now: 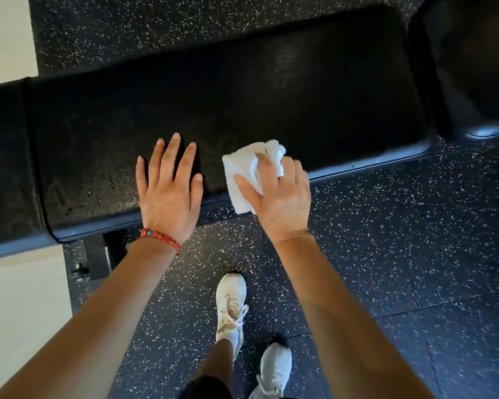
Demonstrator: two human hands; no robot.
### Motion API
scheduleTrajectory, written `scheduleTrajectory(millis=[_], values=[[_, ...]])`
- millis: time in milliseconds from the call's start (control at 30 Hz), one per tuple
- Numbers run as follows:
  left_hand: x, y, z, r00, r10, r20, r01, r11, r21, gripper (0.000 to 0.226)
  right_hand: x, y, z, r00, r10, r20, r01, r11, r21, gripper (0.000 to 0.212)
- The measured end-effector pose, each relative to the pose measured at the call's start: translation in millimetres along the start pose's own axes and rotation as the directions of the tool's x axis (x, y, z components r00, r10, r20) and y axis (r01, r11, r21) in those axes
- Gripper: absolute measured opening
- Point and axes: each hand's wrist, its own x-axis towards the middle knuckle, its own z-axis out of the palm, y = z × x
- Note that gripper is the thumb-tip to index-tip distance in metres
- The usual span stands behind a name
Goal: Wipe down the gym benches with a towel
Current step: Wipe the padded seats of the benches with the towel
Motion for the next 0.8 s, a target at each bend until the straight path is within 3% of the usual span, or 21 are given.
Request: scheduleTrajectory(millis=[67,433,633,800], values=[[2,9,-1,1.0,0.0,-0.01,-0.001,1.0,-0.015,0.046,2,17,-6,0.999,-0.053,0.011,0.053,0.998,-0.043,0.037],[19,93,20,0.994,0.106,-0.003,-0.106,0.994,-0.033,0.047,2,142,-47,0.996,0.083,0.017,-0.079,0.983,-0.164,0.039],[34,142,30,0.998,0.056,-0.005,-0.056,0.998,-0.033,0.047,24,196,-68,0.974,0.222,0.037,-0.219,0.974,-0.064,0.041],[57,185,39,1.0,0.009,-0.011,-0.009,0.999,-0.036,0.047,46,195,-68,0.933,0.324,0.154,-0.331,0.944,0.018,0.04]])
